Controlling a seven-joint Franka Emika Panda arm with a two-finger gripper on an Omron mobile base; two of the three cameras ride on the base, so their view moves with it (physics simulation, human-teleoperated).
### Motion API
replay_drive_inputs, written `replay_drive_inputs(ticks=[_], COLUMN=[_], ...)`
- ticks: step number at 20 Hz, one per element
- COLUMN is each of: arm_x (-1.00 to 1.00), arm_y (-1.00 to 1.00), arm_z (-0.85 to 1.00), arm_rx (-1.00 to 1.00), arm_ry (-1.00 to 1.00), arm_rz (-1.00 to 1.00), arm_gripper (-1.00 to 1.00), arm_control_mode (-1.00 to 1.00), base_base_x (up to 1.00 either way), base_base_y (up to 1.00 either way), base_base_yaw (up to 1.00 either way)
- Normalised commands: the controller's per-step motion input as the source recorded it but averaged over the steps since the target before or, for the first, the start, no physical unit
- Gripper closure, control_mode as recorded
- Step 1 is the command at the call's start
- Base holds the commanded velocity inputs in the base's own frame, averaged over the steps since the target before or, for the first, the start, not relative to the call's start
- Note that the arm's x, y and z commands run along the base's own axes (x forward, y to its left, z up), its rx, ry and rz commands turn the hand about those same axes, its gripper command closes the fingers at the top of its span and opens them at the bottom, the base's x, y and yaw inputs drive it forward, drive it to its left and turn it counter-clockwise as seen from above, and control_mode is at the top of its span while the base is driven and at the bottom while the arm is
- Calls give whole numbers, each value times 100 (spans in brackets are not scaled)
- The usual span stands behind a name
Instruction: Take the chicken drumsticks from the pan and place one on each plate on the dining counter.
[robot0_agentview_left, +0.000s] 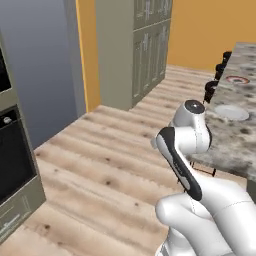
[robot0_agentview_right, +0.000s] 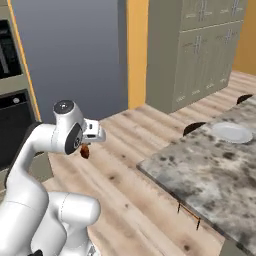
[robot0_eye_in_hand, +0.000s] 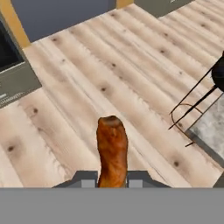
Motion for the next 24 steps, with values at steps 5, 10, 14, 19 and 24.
replay_drive_inputs(ticks=[5, 10, 14, 19, 24], arm_x=[0, 0, 0, 0, 0], arm_y=[0, 0, 0, 0, 0], arm_z=[0, 0, 0, 0, 0], arm_rx=[0, 0, 0, 0, 0], arm_ry=[0, 0, 0, 0, 0], arm_rz=[0, 0, 0, 0, 0], arm_gripper=[100, 100, 100, 100, 100], arm_control_mode=[100, 100, 100, 100, 100], base_base_x=[78, 78, 77, 75, 65], base_base_y=[51, 51, 52, 58, 64], base_base_yaw=[-67, -67, -66, -62, -59])
